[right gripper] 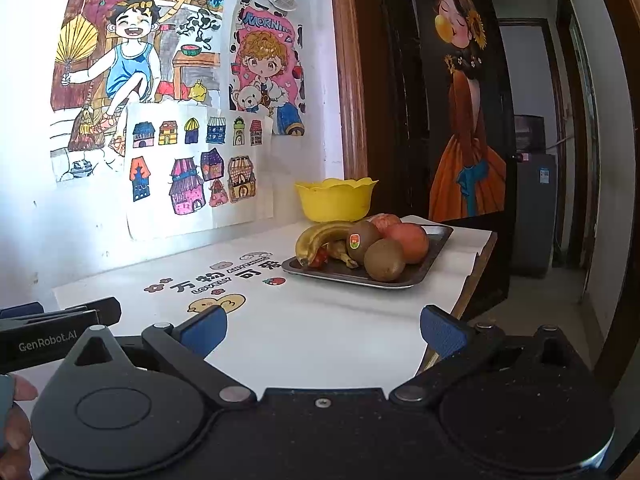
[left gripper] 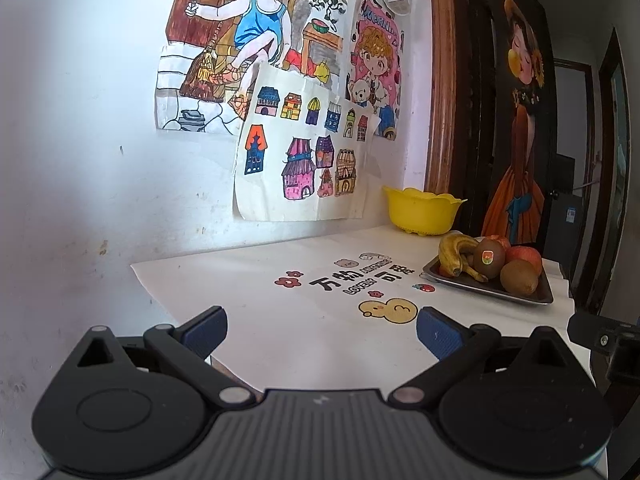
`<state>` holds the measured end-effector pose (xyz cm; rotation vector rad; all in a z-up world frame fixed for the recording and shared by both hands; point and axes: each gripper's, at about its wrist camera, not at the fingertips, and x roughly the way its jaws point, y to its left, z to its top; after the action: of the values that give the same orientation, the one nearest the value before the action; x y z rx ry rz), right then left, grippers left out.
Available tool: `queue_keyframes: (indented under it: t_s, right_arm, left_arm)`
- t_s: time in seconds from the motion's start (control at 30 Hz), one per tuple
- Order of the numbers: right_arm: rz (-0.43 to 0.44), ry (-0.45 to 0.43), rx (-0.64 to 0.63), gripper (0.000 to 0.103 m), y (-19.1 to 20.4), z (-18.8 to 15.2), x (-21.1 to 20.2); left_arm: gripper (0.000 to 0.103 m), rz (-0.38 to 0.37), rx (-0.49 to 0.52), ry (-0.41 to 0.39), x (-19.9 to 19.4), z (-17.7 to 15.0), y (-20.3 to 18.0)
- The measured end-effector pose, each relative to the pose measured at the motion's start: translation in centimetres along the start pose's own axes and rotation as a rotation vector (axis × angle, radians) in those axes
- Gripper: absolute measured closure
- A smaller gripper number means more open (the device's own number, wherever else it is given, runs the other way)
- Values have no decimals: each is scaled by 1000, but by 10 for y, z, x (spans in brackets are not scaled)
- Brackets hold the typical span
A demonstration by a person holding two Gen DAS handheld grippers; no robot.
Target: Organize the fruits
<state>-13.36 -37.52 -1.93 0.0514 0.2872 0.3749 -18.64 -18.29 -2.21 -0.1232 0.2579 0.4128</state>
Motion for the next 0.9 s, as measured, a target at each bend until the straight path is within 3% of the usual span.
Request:
queue_keyframes:
  t_s: [0.9]
  right_arm:
    - [3,7,2,1,0,-2,1]
  left_arm:
    - [0,0,0,7,2,-2,0]
